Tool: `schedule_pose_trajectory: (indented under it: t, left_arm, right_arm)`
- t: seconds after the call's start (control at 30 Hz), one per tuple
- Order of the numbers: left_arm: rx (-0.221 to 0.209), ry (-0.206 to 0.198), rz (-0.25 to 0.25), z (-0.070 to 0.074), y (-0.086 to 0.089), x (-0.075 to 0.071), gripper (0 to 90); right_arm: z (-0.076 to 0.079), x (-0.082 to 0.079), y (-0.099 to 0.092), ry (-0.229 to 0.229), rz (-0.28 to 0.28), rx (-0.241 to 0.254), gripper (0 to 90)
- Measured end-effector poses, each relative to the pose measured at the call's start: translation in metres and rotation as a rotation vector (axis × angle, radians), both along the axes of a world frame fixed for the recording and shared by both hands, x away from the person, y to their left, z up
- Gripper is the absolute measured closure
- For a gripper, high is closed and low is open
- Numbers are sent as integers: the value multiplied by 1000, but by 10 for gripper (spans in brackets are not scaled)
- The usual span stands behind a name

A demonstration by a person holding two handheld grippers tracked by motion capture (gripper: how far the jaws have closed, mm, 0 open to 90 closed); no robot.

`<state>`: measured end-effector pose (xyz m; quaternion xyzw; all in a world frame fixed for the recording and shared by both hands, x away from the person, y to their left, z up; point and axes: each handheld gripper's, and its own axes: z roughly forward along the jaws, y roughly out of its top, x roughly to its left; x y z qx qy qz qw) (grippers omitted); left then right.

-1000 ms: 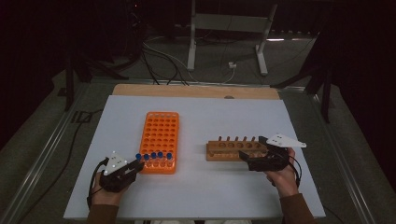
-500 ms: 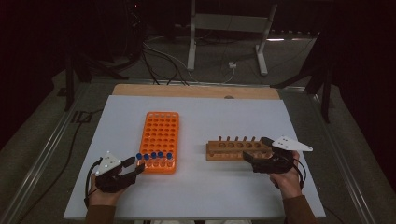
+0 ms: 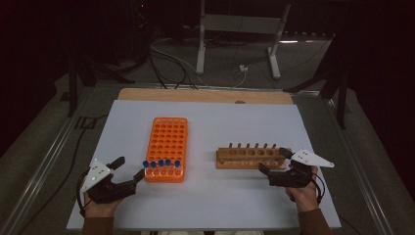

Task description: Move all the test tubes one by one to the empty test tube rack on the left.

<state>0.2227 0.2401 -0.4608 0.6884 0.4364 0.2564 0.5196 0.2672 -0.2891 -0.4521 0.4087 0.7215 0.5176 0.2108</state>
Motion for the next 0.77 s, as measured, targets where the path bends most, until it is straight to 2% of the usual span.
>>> schedule_pose_trajectory:
  t: [0.17, 0.3, 0.37, 0.47, 0.77]
  left_arm:
    - [-15, -16, 46, 3, 7, -1, 19]
    - [-61, -35, 80, 7, 14, 1, 8]
    - [-65, -41, 86, 7, 16, 3, 8]
    - [-49, -45, 87, 7, 16, 3, 8]
    - [-8, -38, 106, 4, 14, 5, 8]
  right_arm:
    - [-2, -7, -3, -29, -8, -2, 1]
    - [-2, -12, -6, -56, -13, -18, 1]
    - [-2, -14, -7, -67, -13, -16, 1]
    - [-2, -15, -7, -81, -17, -28, 1]
    - [-1, -15, -13, -83, -39, -15, 1]
